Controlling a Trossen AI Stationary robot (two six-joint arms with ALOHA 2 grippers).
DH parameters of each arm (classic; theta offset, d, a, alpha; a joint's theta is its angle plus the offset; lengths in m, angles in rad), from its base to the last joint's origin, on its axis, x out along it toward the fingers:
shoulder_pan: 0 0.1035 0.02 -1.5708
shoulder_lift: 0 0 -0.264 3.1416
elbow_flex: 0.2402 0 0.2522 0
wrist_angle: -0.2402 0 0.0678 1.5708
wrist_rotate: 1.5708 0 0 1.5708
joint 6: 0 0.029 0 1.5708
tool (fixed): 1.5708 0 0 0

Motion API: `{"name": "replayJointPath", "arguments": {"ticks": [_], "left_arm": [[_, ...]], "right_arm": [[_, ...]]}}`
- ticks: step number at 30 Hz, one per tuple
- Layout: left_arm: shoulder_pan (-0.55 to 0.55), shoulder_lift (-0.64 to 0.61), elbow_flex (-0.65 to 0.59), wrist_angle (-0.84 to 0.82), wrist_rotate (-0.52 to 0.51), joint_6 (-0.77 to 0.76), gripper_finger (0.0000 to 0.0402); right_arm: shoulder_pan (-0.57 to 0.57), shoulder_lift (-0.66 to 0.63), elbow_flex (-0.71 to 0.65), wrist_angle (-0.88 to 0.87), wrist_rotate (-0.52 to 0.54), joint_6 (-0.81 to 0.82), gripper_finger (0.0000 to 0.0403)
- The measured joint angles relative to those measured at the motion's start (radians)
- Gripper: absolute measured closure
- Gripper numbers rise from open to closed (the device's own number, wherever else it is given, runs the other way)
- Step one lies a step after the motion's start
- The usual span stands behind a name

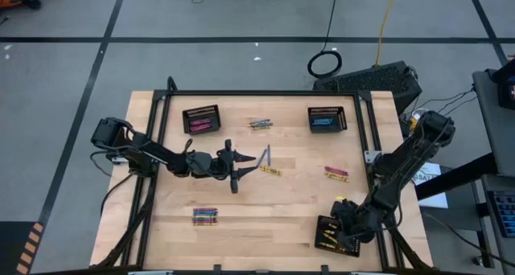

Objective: Sort crayons
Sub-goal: Put the yellow crayon into the bottom black bin

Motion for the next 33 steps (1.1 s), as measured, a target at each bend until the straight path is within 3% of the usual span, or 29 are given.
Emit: {"name": "replayJointPath", "arguments": {"ticks": [6, 12, 16, 20, 25, 29, 31, 33], "left_arm": [[0.0, 0.0, 0.0, -0.002, 0.0, -0.001, 0.0256], [0.0, 0.0, 0.0, -0.006, 0.0, -0.009, 0.0256], [0.0, 0.0, 0.0, -0.006, 0.0, -0.009, 0.0256], [0.0, 0.0, 0.0, -0.006, 0.0, -0.01, 0.0256], [-0.003, 0.0, 0.0, -0.006, 0.0, -0.01, 0.0256], [-0.009, 0.0, 0.0, -0.006, 0.0, -0.011, 0.0256], [-0.015, 0.0, 0.0, -0.006, 0.0, -0.011, 0.0256], [-0.02, 0.0, 0.0, -0.007, 0.0, -0.011, 0.0256]], "right_arm": [[-0.001, 0.021, 0.0, -0.052, -0.077, 0.047, 0.035], [-0.011, -0.083, 0.0, -0.047, -0.077, 0.039, 0.0312], [-0.034, -0.17, 0.001, 0.03, -0.014, -0.109, 0.0304], [-0.06, -0.226, 0.002, 0.079, 0.244, -0.499, 0.0303], [-0.111, -0.229, 0.002, 0.135, 0.778, -1.102, 0.0303], [-0.166, -0.19, 0.002, 0.156, 1.231, -1.19, 0.0303], [-0.197, -0.155, 0.002, 0.147, 1.374, -1.196, 0.0303], [-0.235, -0.121, 0.002, 0.146, 1.445, -1.162, 0.0303]]}}
